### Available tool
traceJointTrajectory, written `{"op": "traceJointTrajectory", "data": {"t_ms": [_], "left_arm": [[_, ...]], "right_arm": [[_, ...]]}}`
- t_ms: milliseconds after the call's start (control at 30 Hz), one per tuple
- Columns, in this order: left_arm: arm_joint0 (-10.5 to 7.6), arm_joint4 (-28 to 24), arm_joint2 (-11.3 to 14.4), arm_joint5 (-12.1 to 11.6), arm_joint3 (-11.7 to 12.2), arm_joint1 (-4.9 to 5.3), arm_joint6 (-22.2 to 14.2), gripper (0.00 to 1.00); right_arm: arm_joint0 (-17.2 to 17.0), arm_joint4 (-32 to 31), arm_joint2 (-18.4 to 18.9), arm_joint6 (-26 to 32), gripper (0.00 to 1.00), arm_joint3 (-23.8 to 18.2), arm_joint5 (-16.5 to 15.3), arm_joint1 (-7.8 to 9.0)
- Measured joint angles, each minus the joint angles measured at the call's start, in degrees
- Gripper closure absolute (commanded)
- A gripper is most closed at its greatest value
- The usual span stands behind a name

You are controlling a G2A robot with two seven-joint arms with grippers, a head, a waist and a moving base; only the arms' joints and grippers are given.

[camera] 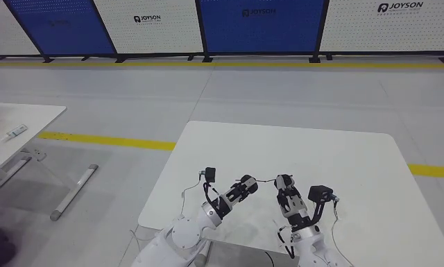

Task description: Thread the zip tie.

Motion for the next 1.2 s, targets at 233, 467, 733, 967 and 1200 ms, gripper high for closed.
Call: {"op": "traceJointTrajectory", "data": {"t_ms": [233, 467, 733, 967, 1200], "left_arm": [[0.0, 0.0, 0.0, 0.0, 0.0, 0.0, 0.0, 1.0], [0.0, 0.0, 0.0, 0.0, 0.0, 0.0, 0.0, 1.0], [0.0, 0.0, 0.0, 0.0, 0.0, 0.0, 0.0, 1.0], [0.0, 0.0, 0.0, 0.0, 0.0, 0.0, 0.0, 1.0], [0.0, 0.0, 0.0, 0.0, 0.0, 0.0, 0.0, 1.0]], "right_arm": [[-0.41, -0.64, 0.44, -0.64, 1.0, -0.31, -0.14, -0.32], [-0.14, -1.33, 0.27, 0.32, 1.0, 0.32, 0.17, -0.73], [-0.28, -1.6, 0.41, -0.59, 1.0, 0.62, 0.13, -1.21], [-0.93, -2.29, 0.81, -0.87, 1.0, 0.35, -0.22, -1.43], [-0.71, -2.66, 0.61, -0.7, 1.0, 0.64, -0.26, -1.85]]}}
